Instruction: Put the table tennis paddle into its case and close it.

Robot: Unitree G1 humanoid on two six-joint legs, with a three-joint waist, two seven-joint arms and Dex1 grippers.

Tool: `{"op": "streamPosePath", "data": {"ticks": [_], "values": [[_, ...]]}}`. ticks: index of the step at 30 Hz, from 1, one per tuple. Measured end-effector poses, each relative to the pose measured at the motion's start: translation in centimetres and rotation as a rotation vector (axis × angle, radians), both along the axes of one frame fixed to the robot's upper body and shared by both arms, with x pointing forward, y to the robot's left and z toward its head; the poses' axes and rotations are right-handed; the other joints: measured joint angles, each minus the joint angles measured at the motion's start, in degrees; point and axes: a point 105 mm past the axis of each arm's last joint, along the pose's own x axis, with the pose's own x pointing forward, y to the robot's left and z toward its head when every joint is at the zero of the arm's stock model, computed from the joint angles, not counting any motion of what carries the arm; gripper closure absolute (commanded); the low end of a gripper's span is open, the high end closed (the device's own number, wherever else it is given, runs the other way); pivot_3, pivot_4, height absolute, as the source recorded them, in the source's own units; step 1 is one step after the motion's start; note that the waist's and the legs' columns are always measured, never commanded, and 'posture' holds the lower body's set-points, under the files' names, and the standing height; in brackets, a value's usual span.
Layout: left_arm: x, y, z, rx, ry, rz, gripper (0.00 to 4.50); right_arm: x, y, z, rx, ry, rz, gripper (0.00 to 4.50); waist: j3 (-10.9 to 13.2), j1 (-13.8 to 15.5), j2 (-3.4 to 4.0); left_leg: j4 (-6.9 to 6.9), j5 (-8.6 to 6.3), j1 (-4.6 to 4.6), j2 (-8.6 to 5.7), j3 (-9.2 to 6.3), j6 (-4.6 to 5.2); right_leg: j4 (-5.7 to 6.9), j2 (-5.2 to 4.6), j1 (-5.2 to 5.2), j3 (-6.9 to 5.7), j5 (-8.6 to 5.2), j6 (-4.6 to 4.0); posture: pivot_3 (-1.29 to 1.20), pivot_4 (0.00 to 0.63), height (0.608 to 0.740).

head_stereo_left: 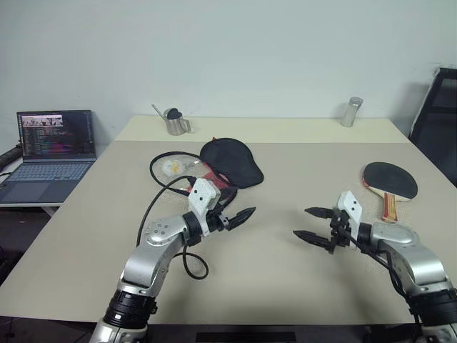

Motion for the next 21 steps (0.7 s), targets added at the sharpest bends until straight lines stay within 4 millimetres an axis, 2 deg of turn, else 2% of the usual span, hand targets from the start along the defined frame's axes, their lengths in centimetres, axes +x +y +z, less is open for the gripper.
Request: {"op": "streamPosePath", "data": {"ticks": [5,7,10,15,19,21], "values": [[0.1,-0.6,-0.9,0.001,0.028,-0.02,0.6,-0.5,-0.4,-0.1,-0.052,0.007,0.018,0.05,0.01,0.21,-0.03,0.07,0.0,0.01,-0.02,-0.01,0.0,0.0,-0.01,0.04,-0.01,0.01,0.01,0.0,0.15,0.74],[0.1,-0.9,-0.7,-0.011,0.023,-0.03,0.6,-0.7,-0.3,0.0,-0.047,0.009,0.014,0.05,0.01,0.22,-0.02,0.06,0.0,0.0,-0.01,-0.02,0.0,0.01,-0.01,0.02,-0.01,0.0,0.01,0.0,0.15,0.74],[0.1,-1.2,-0.3,-0.03,0.012,-0.042,0.6,-1.0,0.2,1.1,-0.037,-0.015,0.027,0.05,0.01,0.14,-0.02,0.04,0.0,0.0,-0.01,-0.01,0.0,0.0,0.0,0.02,0.0,0.0,0.01,0.0,0.15,0.74],[0.2,-1.4,-0.7,-0.06,0.017,-0.029,0.6,-1.5,-0.3,3.1,-0.043,-0.05,0.021,0.05,0.02,0.33,-0.04,0.06,0.0,-0.01,-0.02,-0.02,0.0,-0.03,-0.01,0.04,-0.02,0.01,0.01,0.0,0.15,0.74],[0.3,-1.3,-0.5,-0.073,-0.002,-0.013,0.6,-1.4,-0.4,3.2,-0.04,-0.055,0.004,0.05,0.02,0.27,-0.04,0.04,0.0,0.01,-0.01,-0.02,0.0,0.0,0.0,0.03,-0.01,0.0,0.01,0.0,0.15,0.74],[0.7,-0.7,0.1,-0.097,-0.031,0.04,0.6,-1.2,-0.1,3.4,-0.033,-0.064,0.009,0.05,0.02,0.23,-0.04,0.05,0.0,0.01,-0.01,-0.02,0.0,0.0,0.0,0.02,-0.01,0.01,0.01,0.0,0.15,0.74]]}}
